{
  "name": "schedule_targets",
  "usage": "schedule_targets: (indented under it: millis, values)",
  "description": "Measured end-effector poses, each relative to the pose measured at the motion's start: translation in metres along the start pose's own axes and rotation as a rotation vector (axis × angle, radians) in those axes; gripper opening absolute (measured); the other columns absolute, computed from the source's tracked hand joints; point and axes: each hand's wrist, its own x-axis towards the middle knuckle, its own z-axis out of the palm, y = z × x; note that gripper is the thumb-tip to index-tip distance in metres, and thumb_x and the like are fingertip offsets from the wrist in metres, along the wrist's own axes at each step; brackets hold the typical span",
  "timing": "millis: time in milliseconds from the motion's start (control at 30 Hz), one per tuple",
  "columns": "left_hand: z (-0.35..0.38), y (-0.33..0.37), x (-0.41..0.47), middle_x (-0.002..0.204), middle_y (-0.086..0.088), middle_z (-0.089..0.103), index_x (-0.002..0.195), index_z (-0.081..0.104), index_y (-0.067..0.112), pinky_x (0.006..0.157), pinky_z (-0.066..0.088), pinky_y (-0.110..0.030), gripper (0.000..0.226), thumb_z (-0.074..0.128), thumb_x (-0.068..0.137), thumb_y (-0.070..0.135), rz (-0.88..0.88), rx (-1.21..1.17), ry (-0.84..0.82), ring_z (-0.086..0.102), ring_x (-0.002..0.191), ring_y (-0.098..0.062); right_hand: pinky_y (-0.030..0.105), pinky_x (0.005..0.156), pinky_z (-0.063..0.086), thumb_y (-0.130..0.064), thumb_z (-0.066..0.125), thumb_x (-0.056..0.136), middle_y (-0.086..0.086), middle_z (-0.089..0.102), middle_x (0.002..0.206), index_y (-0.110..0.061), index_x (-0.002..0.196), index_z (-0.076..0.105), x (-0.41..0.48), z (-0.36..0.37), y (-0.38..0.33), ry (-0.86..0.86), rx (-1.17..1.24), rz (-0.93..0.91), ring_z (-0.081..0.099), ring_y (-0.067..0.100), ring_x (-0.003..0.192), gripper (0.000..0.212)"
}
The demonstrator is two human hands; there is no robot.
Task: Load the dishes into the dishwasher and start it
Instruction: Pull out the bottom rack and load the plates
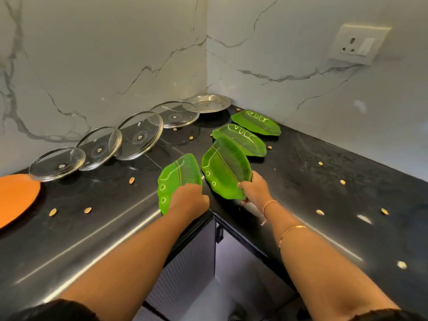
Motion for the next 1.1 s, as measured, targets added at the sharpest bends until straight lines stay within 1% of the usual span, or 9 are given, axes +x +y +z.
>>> schedule_targets:
  millis: [100,200,300,367,467,600,733,967,1100]
  values:
    - [-0.002,0.002,-0.036,0.098,-0.023,0.063,0.087,0.057,-0.002,0.070,0.042,-0.035,0.027,0.048,0.085,0.023,0.149,-0.064,0.078,0.057,0.092,-0.040,0.037,0.048,0.055,-0.008,0.050,0.080,0.010,0.062,0.089,-0.017,0.094,0.054,-0.054,-0.010,0.015,0.170,-0.099,-0.062,0.063,0.032,0.071,0.018]
    - [-0.007,0.004,-0.080,0.097,-0.025,0.064,0.086,0.057,-0.001,0.072,0.042,-0.037,0.024,0.048,0.086,0.021,0.293,-0.124,0.161,0.057,0.092,-0.041,0.052,0.068,0.054,-0.015,0.051,0.079,0.013,0.064,0.088,-0.016,0.096,0.053,-0.120,-0.016,0.036,0.357,-0.164,-0.061,0.062,0.038,0.078,0.018]
    - [-0.009,0.015,-0.127,0.091,-0.025,0.063,0.080,0.054,0.000,0.071,0.040,-0.037,0.019,0.048,0.087,0.018,0.377,-0.276,0.207,0.056,0.087,-0.042,0.046,0.077,0.050,-0.012,0.051,0.085,0.018,0.064,0.094,-0.010,0.105,0.053,-0.185,-0.023,0.047,0.535,-0.155,-0.038,0.060,0.040,0.087,0.020]
    - [-0.007,0.027,-0.160,0.083,-0.024,0.061,0.073,0.049,0.004,0.067,0.037,-0.036,0.018,0.048,0.087,0.016,0.419,-0.383,0.201,0.056,0.081,-0.040,0.037,0.075,0.044,-0.009,0.050,0.089,0.020,0.064,0.097,-0.005,0.108,0.052,-0.227,-0.033,0.056,0.637,-0.175,-0.022,0.058,0.038,0.090,0.020]
    - [0.002,0.050,-0.208,0.065,-0.014,0.052,0.063,0.038,0.008,0.060,0.034,-0.035,0.027,0.049,0.087,0.015,0.459,-0.535,0.121,0.051,0.068,-0.036,0.033,0.070,0.039,-0.008,0.048,0.091,0.016,0.061,0.088,-0.002,0.107,0.051,-0.286,-0.057,0.075,0.763,-0.217,-0.014,0.057,0.035,0.085,0.018]
    - [0.016,0.086,-0.272,0.059,-0.004,0.042,0.059,0.033,0.013,0.056,0.028,-0.032,0.032,0.048,0.088,0.016,0.477,-0.687,-0.019,0.040,0.060,-0.026,0.044,0.071,0.048,-0.011,0.045,0.092,0.013,0.059,0.081,-0.004,0.105,0.048,-0.361,-0.093,0.107,0.899,-0.271,0.051,0.059,0.037,0.079,0.015]
    - [0.030,0.117,-0.344,0.058,-0.001,0.041,0.063,0.037,0.011,0.046,0.026,-0.028,0.030,0.048,0.090,0.017,0.455,-0.769,-0.119,0.037,0.052,-0.014,0.043,0.074,0.045,-0.010,0.046,0.093,0.024,0.063,0.093,0.000,0.110,0.048,-0.437,-0.125,0.136,1.053,-0.245,0.141,0.059,0.041,0.087,0.021]
    - [0.074,0.152,-0.469,0.060,-0.003,0.042,0.056,0.032,0.013,0.061,0.026,-0.032,0.041,0.043,0.095,0.022,0.352,-0.810,-0.239,0.044,0.070,-0.025,0.039,0.074,0.040,-0.012,0.048,0.093,0.025,0.063,0.101,-0.004,0.118,0.049,-0.582,-0.158,0.196,1.046,-0.248,0.290,0.058,0.042,0.095,0.026]
    - [0.105,0.166,-0.554,0.078,-0.015,0.052,0.058,0.034,0.013,0.063,0.023,-0.032,0.043,0.040,0.099,0.026,0.335,-0.783,-0.285,0.047,0.077,-0.028,0.040,0.069,0.039,-0.016,0.046,0.095,0.024,0.062,0.100,-0.004,0.122,0.046,-0.670,-0.176,0.241,0.949,-0.320,0.358,0.058,0.042,0.091,0.029]
